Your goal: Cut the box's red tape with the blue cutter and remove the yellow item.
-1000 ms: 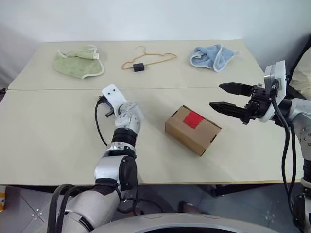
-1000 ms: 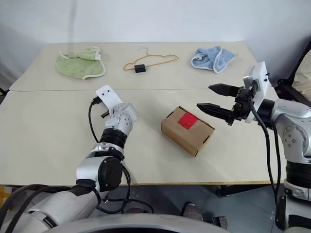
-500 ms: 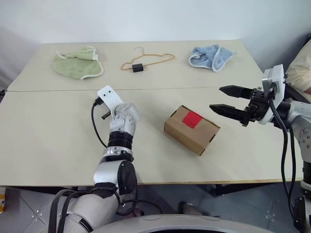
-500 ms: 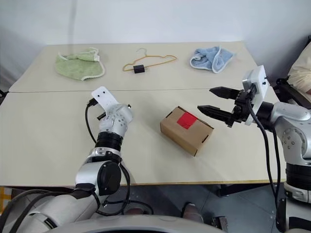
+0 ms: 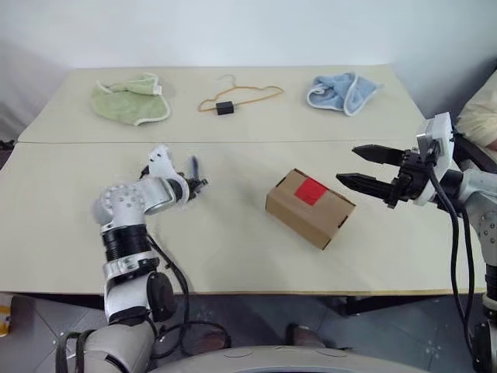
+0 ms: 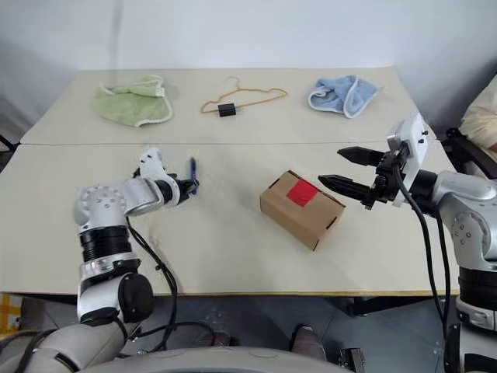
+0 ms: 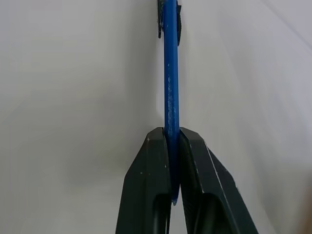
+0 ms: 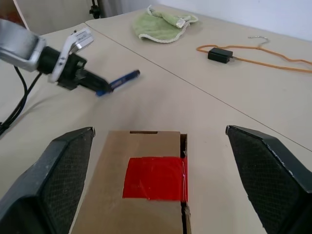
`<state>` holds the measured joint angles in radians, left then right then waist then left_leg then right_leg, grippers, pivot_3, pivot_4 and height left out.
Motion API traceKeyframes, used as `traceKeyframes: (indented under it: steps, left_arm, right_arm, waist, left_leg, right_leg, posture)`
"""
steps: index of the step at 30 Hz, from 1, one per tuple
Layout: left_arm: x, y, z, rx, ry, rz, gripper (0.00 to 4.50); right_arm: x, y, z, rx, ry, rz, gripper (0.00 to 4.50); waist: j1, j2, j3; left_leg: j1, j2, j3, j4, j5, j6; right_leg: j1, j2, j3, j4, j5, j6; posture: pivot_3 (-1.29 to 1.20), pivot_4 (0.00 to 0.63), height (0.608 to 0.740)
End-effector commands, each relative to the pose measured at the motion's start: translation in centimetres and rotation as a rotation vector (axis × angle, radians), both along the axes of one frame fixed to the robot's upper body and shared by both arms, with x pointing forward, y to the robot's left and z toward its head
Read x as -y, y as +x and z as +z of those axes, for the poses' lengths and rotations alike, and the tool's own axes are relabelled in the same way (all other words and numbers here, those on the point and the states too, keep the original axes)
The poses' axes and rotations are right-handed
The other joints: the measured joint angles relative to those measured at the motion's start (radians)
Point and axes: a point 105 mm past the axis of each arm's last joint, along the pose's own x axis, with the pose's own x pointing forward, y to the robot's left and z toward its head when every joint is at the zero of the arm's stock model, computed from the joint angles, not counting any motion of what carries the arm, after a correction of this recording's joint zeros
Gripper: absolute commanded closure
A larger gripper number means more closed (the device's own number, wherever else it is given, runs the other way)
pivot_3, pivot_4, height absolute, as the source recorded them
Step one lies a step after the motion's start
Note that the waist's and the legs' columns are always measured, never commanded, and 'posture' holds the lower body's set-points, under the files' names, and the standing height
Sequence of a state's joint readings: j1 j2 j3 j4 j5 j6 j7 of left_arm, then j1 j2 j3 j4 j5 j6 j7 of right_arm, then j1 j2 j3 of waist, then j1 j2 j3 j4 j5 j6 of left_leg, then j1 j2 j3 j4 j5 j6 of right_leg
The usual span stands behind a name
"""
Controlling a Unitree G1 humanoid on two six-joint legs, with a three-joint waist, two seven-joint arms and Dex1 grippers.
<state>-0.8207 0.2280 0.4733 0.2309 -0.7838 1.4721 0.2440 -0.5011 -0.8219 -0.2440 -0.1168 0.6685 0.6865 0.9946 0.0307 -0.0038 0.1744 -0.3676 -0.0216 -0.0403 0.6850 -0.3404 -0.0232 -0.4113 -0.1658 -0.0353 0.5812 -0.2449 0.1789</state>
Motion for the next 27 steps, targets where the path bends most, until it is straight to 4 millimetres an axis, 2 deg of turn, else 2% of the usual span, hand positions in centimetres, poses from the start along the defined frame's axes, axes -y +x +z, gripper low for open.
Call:
traceKeyframes:
  steps: [1,4,6,11,17,23,27]
  left_arm:
    - [2.5,-4.0,-0.3,-0.028,-0.073,-0.325,4.20]
    - [2.7,-7.0,-0.9,-0.057,-0.124,-0.505,4.20]
    - [2.7,-8.5,-0.6,-0.075,-0.182,-0.589,4.20]
    - [1.6,-11.6,-1.0,-0.156,-0.219,-0.718,4.20]
    - [0.2,-11.4,-2.6,-0.261,-0.190,-0.677,4.20]
    - [-0.4,-11.1,-4.1,-0.327,-0.156,-0.649,4.20]
    - [-0.4,-11.2,-4.3,-0.332,-0.148,-0.658,4.20]
  right_arm:
    - [0.0,-0.3,1.3,0.059,0.000,-0.003,0.00]
    - [-0.1,-0.5,1.2,0.057,0.003,-0.006,0.00]
    - [0.0,-0.6,1.2,0.055,0.006,-0.011,0.00]
    - [0.4,-0.9,1.0,0.050,0.006,-0.028,0.00]
    - [0.3,-1.0,0.8,0.048,0.013,-0.039,0.00]
    - [0.4,-1.2,0.6,0.043,0.016,-0.051,0.00]
    - [0.5,-1.3,0.6,0.042,0.014,-0.058,0.00]
  waist:
    - [-0.007,0.000,0.000]
    - [-0.020,0.000,0.000]
    - [-0.028,0.000,0.000]
    - [-0.032,0.000,0.000]
    - [-0.028,0.000,0.000]
    - [-0.029,-0.001,0.000]
    - [-0.030,-0.001,0.000]
  left_leg:
    - [0.000,0.000,0.000,0.000,0.000,0.000]
    - [0.000,0.001,0.000,-0.003,-0.001,-0.001]
    - [0.000,0.002,0.000,-0.003,-0.001,-0.002]
    - [0.000,0.002,0.000,-0.003,-0.001,-0.002]
    - [0.000,0.002,0.000,-0.003,-0.001,-0.001]
    - [0.000,0.002,0.000,-0.003,-0.001,-0.001]
    - [0.001,0.002,0.000,-0.003,-0.001,-0.001]
  right_leg:
    - [0.000,0.000,0.000,0.000,0.000,0.000]
    - [-0.003,0.000,0.000,0.000,-0.001,-0.002]
    - [-0.003,0.001,0.000,0.001,-0.002,-0.003]
    - [-0.003,0.001,0.000,0.002,-0.002,-0.004]
    - [-0.003,0.001,0.000,0.002,-0.002,-0.004]
    - [-0.003,0.001,0.000,0.001,-0.002,-0.004]
    - [-0.002,0.001,0.000,0.002,-0.002,-0.004]
  posture:
    - [0.00,0.150,0.740]
    - [0.00,0.150,0.740]
    - [0.00,0.150,0.740]
    - [0.00,0.150,0.740]
    - [0.00,0.150,0.740]
    - [0.00,0.150,0.740]
    - [0.00,0.150,0.740]
